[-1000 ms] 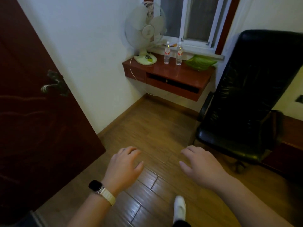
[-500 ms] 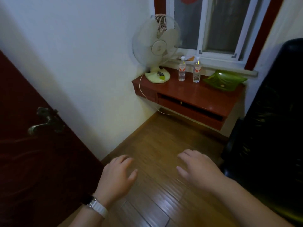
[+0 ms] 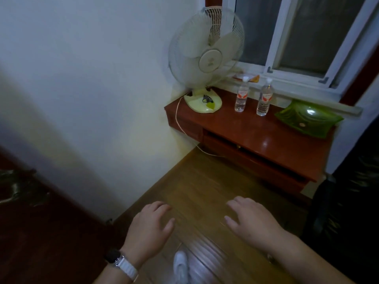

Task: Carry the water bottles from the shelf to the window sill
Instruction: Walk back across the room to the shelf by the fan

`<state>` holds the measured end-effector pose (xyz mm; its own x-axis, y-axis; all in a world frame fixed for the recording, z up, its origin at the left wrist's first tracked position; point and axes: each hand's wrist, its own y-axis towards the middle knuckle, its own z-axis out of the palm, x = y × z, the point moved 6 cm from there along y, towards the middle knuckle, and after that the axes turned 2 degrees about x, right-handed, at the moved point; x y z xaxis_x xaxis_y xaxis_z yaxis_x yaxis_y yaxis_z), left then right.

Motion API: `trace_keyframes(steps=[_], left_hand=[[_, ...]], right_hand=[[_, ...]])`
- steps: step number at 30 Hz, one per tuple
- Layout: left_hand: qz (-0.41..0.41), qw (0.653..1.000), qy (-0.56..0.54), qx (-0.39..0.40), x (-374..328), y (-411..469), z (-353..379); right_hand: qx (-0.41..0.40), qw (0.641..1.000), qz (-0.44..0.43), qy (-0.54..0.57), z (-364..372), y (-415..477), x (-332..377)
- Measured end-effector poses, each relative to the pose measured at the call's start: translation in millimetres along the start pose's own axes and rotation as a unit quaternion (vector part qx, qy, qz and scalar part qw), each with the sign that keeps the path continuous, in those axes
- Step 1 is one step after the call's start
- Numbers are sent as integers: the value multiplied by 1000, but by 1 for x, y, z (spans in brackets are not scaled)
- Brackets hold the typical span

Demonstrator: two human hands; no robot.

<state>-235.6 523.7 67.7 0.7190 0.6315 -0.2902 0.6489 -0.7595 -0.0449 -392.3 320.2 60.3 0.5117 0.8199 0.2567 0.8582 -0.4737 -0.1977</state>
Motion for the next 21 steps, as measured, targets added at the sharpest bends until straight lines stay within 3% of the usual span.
trace_keyframes(steps=[6,10,16,21], left_hand=[[72,996,-16,40,41,134,-9],[132,990,-20,43,47,220,-30],[203,979,-26,22,20,310,-47],[234,971,-15,49,-10,373,-33]], right_hand=[[10,999,40,-8,-49,100,6],[-42,996,79,-17,-93,149,5],[-49,990,129,1,-113,194,-19],[-58,986,155,25,-109,236,-65]])
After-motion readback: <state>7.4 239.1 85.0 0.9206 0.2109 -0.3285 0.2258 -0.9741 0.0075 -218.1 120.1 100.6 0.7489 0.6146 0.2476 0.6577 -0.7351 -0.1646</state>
